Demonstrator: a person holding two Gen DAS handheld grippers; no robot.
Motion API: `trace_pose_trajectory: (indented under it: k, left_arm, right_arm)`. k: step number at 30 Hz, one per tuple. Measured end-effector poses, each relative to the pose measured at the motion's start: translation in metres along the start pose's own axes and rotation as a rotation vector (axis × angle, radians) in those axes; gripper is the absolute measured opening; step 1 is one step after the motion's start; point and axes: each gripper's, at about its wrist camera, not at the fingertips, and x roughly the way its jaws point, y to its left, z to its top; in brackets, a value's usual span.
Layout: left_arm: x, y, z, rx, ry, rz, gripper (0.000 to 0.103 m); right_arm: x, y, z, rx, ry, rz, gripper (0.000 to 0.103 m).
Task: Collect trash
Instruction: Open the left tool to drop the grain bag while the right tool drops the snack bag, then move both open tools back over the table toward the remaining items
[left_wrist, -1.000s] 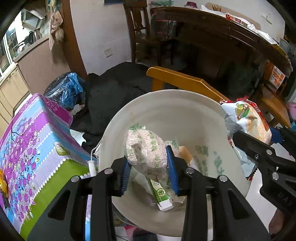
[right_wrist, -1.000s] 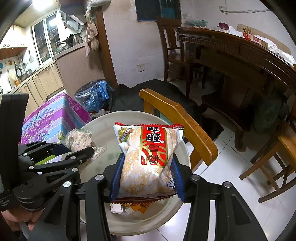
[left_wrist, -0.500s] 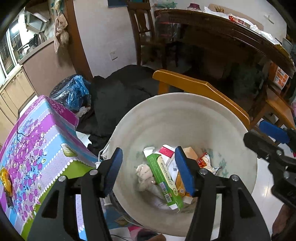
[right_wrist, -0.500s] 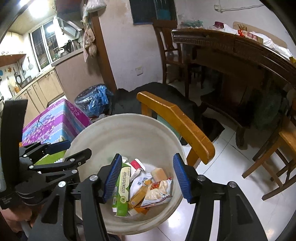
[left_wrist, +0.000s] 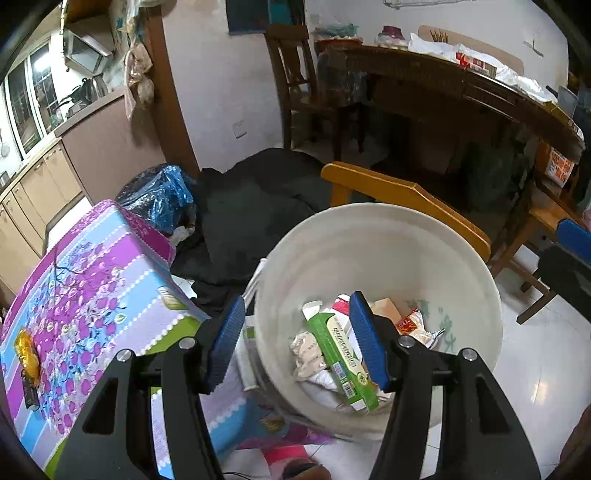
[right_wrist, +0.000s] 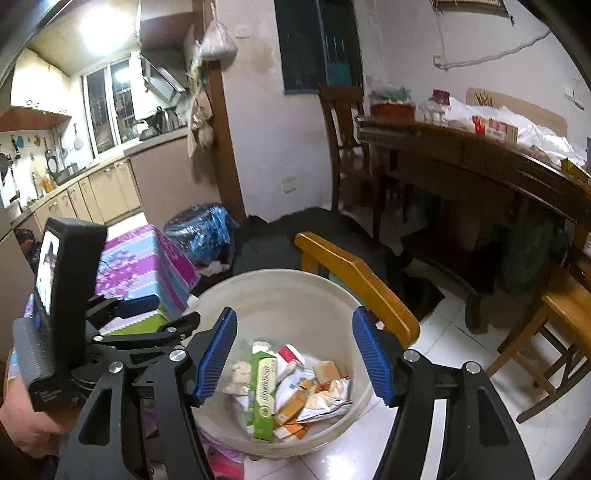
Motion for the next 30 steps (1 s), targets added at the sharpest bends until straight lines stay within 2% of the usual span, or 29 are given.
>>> trace_pose_trajectory:
  k: [7, 14, 30]
  left_arm:
    - [-0.029, 0.018, -0.010, -0.003, -0.050, 0.034, 0.056]
    - [-0.051, 0.047, -0.019, -0.049, -0.080, 0.058, 0.056]
    - [-0.077, 0.119, -0.051, -0.159, -0.091, 0.103, 0.056]
  right_arm:
    - [-0.027, 0.040, 0.001, -0.043, -0.056, 0.062, 0.076]
    - [-0.041, 0.080, 0.002, -0.077, -0.079, 0.112, 0.077]
    - [-0.063, 0.161, -0.003, -0.156, -0.086, 0.217, 0.081]
